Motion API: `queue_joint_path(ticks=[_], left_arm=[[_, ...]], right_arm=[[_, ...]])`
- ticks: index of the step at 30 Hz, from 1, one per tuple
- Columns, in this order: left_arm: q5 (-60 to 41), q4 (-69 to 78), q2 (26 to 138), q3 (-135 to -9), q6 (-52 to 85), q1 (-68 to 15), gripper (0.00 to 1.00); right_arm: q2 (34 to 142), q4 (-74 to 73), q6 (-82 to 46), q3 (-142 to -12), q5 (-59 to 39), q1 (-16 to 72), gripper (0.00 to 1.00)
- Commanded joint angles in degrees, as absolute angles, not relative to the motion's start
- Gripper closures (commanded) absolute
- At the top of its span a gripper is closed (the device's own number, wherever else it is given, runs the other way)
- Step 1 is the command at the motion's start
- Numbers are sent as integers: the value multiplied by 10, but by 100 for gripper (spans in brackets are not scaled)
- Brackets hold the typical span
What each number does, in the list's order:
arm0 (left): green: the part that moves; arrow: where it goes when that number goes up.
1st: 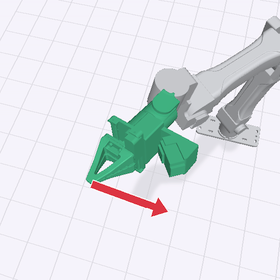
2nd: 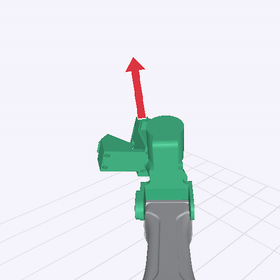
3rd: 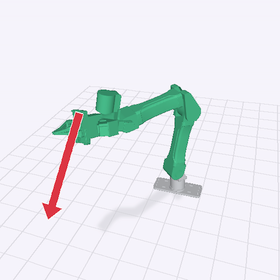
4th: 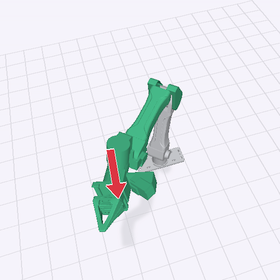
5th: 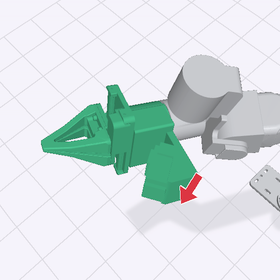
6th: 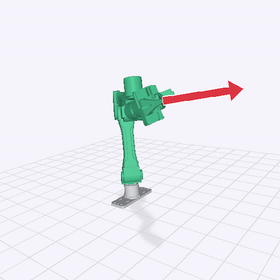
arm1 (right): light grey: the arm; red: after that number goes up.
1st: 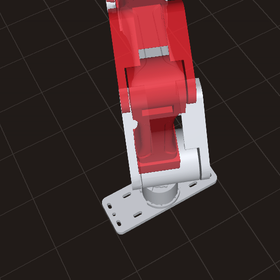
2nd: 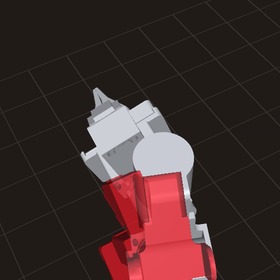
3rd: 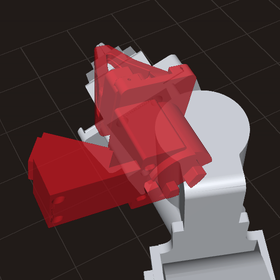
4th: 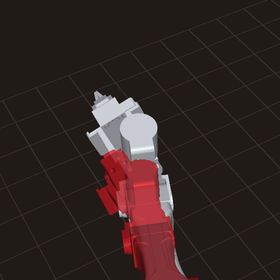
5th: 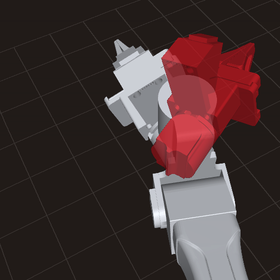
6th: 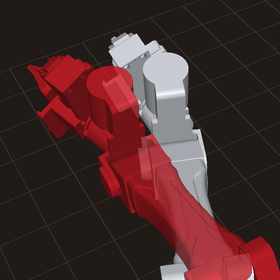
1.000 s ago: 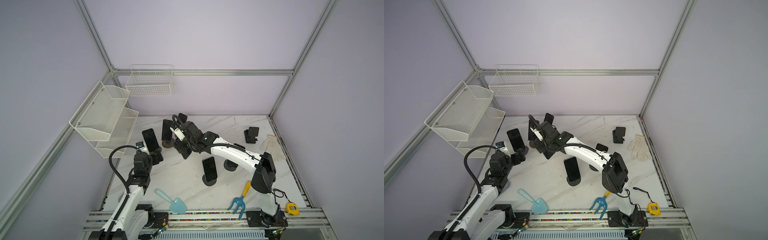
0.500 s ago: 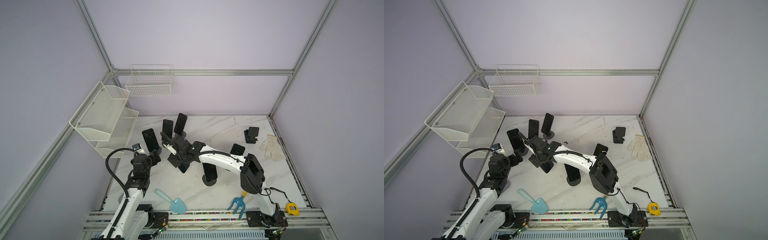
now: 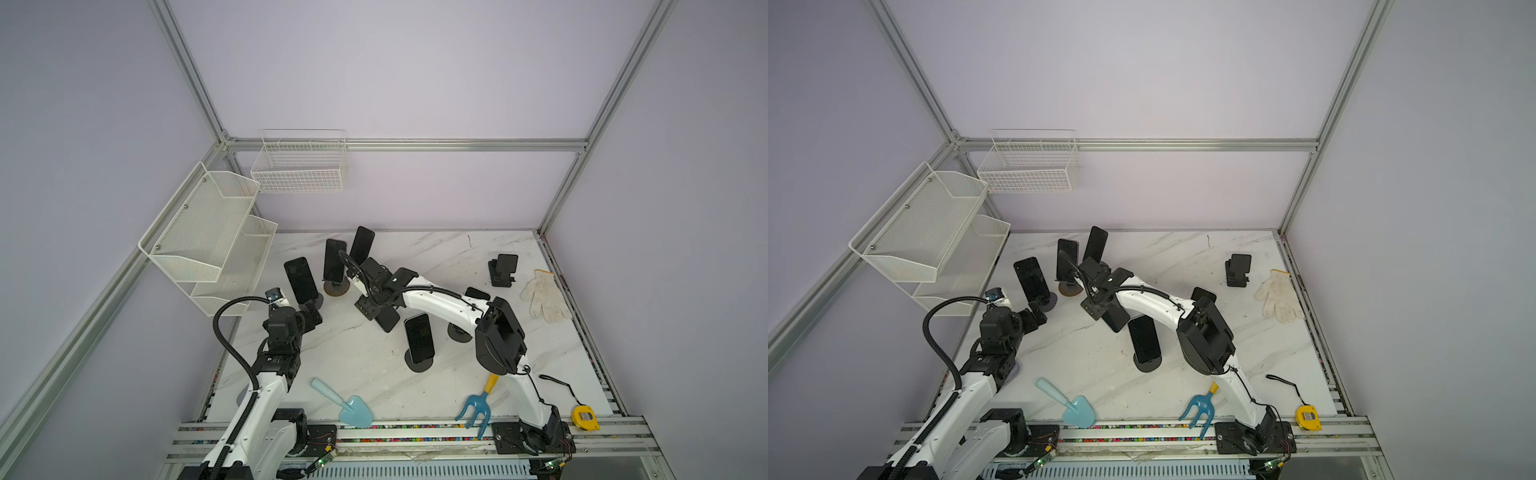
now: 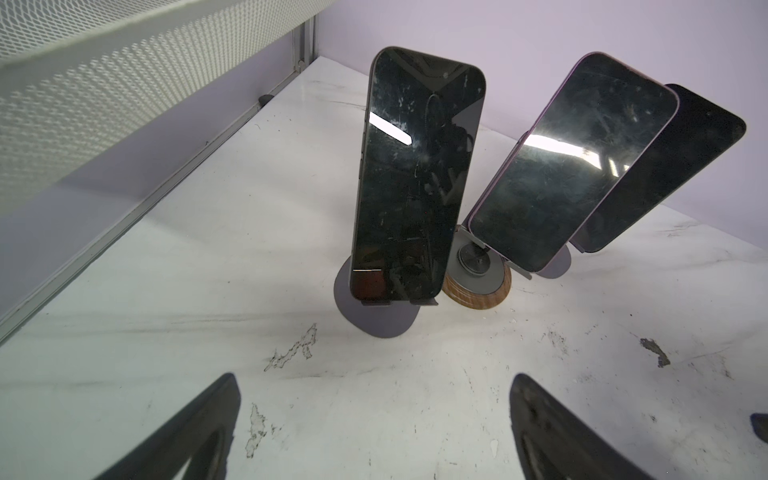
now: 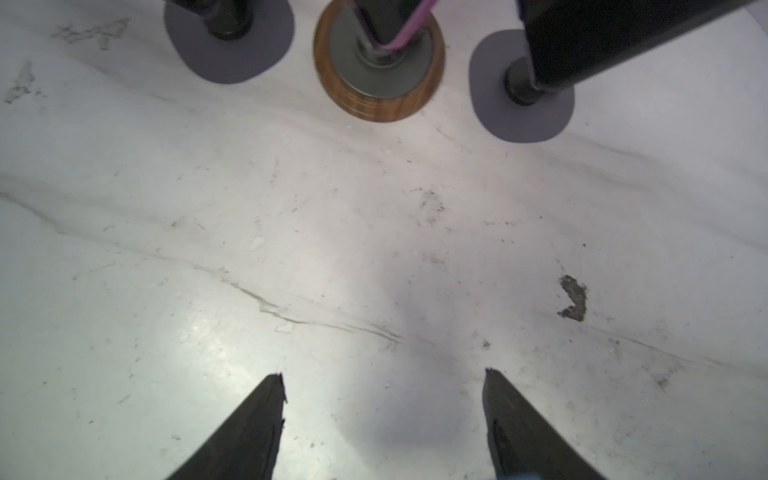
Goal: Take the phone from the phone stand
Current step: 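Carry the held phone with the right gripper toward the table center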
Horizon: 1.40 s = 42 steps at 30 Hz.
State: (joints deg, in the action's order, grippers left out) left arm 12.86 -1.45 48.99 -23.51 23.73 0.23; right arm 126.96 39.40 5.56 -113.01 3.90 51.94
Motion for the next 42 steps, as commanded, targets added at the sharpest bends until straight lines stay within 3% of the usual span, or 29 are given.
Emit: queue_joint_path(ticks=[1, 12, 42], left_arm=[[132, 4, 489, -218, 252, 0, 0], [143, 1, 470, -210, 257, 0, 0], [131, 6, 474, -211, 252, 0, 0]], right_arm=[[1237, 413, 50, -1122, 31, 487, 28], [1235, 440, 28, -1076, 55, 414, 27], [1192, 308, -30, -852, 48, 412, 27]])
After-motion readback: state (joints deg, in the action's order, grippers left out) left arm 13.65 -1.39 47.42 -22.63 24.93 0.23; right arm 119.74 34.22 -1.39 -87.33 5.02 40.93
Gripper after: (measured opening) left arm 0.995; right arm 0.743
